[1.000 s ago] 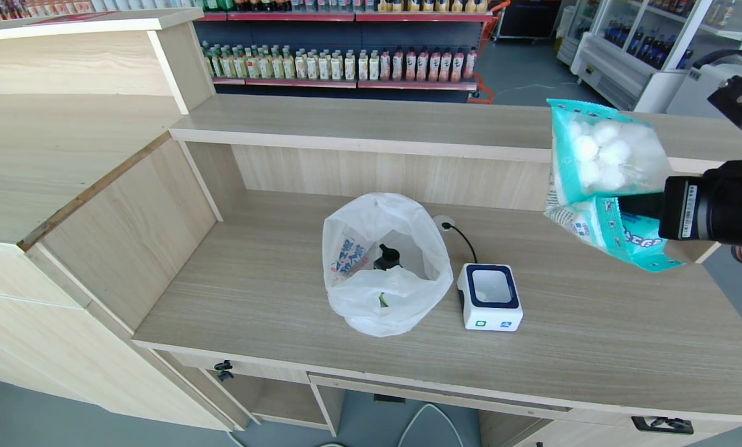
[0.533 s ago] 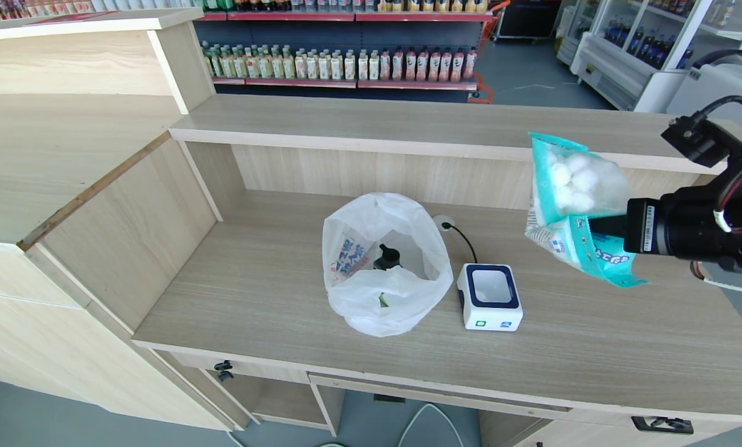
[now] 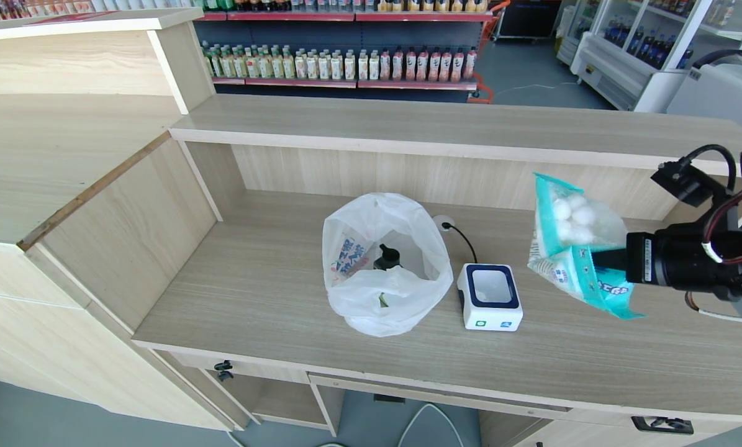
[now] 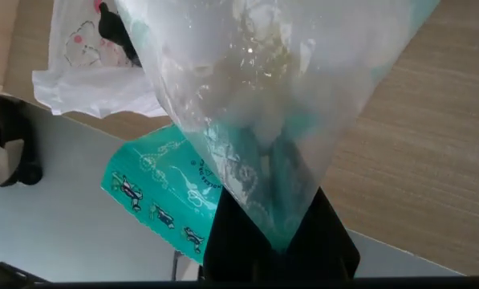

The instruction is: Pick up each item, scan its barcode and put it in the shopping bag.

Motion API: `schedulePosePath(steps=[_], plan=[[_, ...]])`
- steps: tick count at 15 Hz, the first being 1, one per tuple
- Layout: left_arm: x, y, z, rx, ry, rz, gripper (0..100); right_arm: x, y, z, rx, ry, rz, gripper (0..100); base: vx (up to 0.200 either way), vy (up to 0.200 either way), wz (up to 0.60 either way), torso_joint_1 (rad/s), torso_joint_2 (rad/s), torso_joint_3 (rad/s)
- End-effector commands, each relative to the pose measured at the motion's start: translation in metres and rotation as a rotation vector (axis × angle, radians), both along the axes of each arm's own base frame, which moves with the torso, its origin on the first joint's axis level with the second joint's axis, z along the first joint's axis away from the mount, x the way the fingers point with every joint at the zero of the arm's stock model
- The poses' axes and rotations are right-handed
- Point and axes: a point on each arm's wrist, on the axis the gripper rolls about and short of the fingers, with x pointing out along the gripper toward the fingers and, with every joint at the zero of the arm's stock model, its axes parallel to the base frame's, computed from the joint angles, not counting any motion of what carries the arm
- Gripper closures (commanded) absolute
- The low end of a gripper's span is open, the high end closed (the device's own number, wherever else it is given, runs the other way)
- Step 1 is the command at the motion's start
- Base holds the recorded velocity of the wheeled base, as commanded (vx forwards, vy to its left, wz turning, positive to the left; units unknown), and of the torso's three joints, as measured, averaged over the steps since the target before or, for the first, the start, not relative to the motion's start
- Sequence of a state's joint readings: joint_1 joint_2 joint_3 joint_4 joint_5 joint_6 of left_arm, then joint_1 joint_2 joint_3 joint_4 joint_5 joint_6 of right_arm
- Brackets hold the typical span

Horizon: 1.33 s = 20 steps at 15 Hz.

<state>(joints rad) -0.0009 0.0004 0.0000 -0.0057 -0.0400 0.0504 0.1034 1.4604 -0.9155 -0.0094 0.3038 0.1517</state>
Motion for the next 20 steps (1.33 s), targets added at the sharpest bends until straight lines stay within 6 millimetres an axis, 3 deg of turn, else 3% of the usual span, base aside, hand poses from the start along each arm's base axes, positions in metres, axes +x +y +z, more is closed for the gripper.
schedulePosePath(steps=[1,5,12,20], plan=[[0.0,0.0,0.0,0.0,-0.001,-0.001,0,0.005,-0.013,-0.013,-0.004,0.049,-0.056,100,0.0,0.0,0.0,0.0,0.0,0.0],[0.0,0.0,0.0,0.0,-0.001,-0.001,0,0.005,-0.018,-0.019,0.043,0.095,-0.108,100,0.0,0.0,0.0,0.0,0.0,0.0],[0.0,0.0,0.0,0.0,-0.001,-0.001,0,-0.007,-0.003,-0.044,0.069,0.186,-0.072,100,0.0,0.0,0.0,0.0,0.0,0.0],[0.0,0.0,0.0,0.0,-0.001,-0.001,0,0.013,0.009,-0.057,0.065,0.192,-0.031,100,0.0,0.0,0.0,0.0,0.0,0.0]])
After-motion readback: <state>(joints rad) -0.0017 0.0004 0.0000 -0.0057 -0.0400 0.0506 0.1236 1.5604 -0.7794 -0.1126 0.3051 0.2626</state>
